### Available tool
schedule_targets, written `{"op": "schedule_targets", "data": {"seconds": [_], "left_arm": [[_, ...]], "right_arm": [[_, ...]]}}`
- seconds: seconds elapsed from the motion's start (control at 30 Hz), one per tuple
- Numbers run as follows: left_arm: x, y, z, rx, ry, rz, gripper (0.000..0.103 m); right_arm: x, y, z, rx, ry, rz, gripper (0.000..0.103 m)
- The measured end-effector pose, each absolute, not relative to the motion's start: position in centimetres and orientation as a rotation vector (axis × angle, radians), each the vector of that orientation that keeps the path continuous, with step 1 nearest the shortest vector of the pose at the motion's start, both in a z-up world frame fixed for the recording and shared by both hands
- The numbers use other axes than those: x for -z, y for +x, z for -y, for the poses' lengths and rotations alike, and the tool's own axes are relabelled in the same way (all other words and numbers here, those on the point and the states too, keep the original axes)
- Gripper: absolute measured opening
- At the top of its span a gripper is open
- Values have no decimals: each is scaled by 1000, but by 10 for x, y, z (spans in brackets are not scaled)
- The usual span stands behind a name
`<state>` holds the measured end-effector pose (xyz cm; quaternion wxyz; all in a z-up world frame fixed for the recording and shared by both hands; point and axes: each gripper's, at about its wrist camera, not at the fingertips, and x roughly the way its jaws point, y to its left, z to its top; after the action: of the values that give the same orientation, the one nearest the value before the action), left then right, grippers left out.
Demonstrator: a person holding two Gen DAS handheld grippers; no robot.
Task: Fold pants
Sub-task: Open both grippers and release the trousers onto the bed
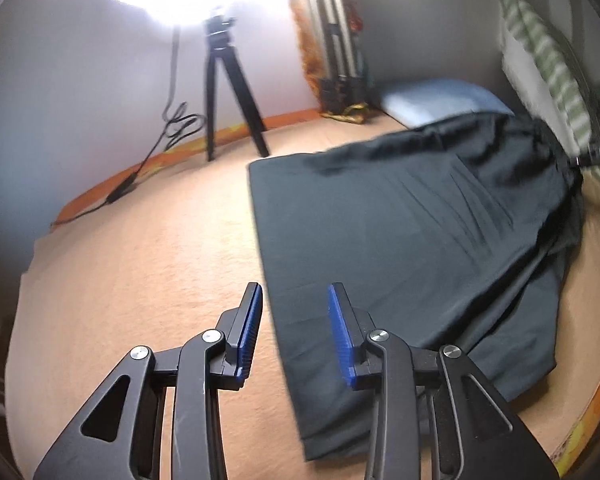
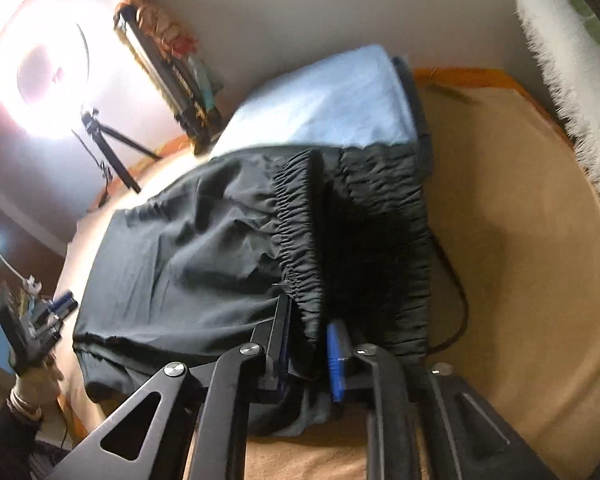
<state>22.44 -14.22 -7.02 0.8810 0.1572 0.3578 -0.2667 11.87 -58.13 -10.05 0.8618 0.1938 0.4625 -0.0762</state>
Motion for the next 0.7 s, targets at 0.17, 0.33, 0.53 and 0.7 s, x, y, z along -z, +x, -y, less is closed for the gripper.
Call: {"op": "schedule_targets", "data": {"seconds": [0.17, 0.33, 0.53, 0.7], "left_arm": [[78, 219, 137, 568, 327, -775, 32], [88, 205, 137, 603, 423, -779, 32], [97, 196, 114, 609, 468, -798, 32], [85, 216, 73, 549, 255, -844, 32]], "right_arm": [[81, 121, 560, 260, 246, -949, 39], [54, 124, 527, 289, 128, -862, 44], [62, 146, 483, 149, 91, -898, 46], [73, 159, 458, 64, 103, -934, 46]]}}
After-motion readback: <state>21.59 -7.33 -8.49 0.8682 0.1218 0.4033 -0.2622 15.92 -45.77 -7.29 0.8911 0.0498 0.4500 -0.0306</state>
